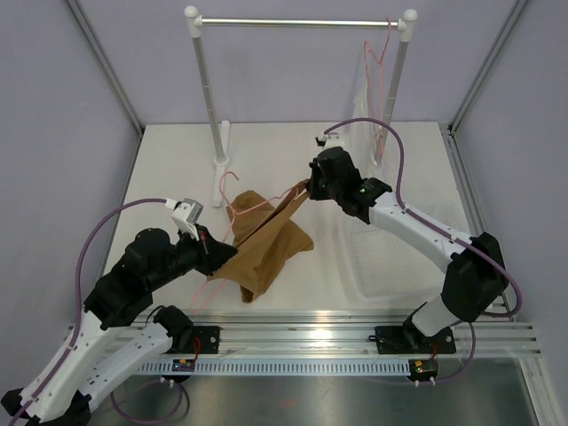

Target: Remove the tank top from the hanger

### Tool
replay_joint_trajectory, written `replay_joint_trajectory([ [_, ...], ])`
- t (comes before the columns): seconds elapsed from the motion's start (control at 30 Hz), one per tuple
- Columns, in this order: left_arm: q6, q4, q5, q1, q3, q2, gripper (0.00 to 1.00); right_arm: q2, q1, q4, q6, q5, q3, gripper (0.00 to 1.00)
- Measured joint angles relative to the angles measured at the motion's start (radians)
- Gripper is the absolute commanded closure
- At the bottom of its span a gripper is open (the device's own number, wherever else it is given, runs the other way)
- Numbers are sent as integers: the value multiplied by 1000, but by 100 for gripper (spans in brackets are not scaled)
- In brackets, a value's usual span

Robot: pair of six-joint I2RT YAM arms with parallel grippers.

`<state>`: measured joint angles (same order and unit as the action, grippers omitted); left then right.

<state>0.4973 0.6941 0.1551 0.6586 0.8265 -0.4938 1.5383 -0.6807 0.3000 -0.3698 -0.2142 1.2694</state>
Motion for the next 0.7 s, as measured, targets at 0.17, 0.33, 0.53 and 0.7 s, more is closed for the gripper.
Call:
replay_joint_trajectory([
  [0.17,-13,-7,21,0,16,32,100,-1,23,-3,-6,75,-47,100],
  [0.33,-7,-116,26,0,-2,83,100,-82,41,-45,-19,253,-162,100],
  [0.53,5,-534,21,0,-132,114,100,-351,48,-290,-143,608,-423,100],
  [0.7,-19,-883,-3,0,-134,-25,100,-465,-60,-301,-173,705,-484,100],
])
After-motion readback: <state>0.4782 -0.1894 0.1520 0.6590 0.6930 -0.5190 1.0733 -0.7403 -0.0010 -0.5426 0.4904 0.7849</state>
